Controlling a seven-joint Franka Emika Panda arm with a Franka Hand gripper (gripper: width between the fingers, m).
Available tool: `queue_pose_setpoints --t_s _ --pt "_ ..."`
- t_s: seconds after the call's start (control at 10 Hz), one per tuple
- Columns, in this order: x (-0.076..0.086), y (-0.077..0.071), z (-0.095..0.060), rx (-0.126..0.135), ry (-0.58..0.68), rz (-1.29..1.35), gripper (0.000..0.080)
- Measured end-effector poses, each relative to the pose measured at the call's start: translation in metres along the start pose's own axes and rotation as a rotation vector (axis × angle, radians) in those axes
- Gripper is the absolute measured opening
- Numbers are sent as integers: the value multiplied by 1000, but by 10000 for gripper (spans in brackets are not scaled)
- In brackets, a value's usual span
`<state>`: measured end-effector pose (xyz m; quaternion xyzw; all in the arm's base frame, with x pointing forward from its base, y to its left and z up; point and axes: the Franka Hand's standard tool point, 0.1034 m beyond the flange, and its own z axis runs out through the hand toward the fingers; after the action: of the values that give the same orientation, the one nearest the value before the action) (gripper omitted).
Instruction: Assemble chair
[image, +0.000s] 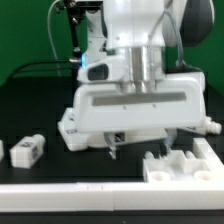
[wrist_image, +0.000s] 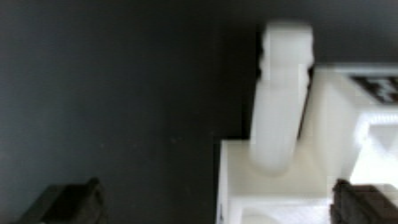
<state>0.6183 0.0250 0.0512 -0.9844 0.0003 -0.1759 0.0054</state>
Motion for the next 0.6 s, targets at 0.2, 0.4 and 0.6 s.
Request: queue_pose_setpoints --t_s 0.2,0.4,0.6 --pt "0 0 0 0 0 0 649" --pt "0 0 0 0 0 0 649" --pt "0 0 0 0 0 0 649"
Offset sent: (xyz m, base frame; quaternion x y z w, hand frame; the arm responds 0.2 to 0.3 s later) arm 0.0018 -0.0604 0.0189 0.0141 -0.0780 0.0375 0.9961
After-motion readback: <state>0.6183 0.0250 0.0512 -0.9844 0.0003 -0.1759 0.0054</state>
